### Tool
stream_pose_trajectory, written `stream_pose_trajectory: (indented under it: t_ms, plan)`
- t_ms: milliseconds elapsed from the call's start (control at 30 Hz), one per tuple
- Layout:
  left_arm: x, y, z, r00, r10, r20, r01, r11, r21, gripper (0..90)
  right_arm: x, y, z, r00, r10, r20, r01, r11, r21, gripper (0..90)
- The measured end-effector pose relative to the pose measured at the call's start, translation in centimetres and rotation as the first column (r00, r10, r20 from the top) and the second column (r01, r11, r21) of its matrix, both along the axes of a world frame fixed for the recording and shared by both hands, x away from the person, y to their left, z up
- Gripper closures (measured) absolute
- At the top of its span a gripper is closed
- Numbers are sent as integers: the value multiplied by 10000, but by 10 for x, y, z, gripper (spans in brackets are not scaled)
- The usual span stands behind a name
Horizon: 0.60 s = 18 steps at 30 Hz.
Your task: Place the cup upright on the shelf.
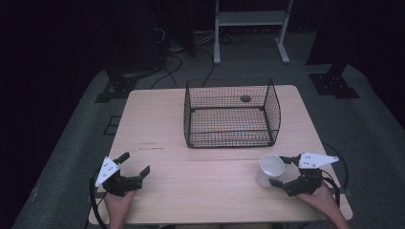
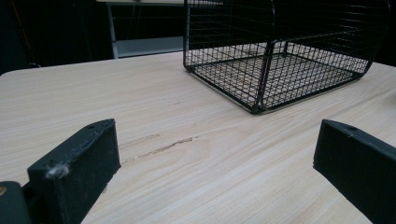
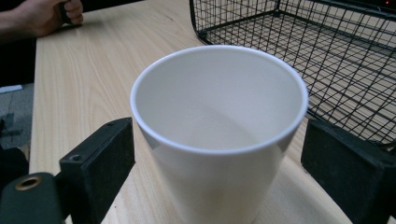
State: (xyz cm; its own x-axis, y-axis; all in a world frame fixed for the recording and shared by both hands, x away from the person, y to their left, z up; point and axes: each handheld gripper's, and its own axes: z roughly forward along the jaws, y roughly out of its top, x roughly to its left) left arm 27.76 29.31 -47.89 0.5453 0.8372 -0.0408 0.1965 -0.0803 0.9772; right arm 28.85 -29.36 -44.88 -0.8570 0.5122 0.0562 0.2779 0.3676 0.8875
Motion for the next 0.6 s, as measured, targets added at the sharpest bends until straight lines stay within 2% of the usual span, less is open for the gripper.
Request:
stream_pose_trajectory:
  t_ms: [67,300,367,500,600]
  plan:
    - [0,0,0,10000,-17,-6,17,10000,-1,0,1,2,-1,9999,49,-125,-50,10000,-15,90]
    - [0,0,0,10000,-27,1,27,10000,2,0,6,8,7,10000,43,-42,-43,9999,-122,95]
    - [0,0,0,10000,-26,7,26,10000,3,0,7,9,7,9999,106,-9,-107,9999,-80,135]
    - [-1,0,0,10000,-16,89,16,10000,26,0,7,11,7,9998,184,-35,-184,9998,-98,133]
    - [-1,0,1,10000,-21,79,20,10000,26,0,7,10,9,9997,244,13,-244,9997,-67,182]
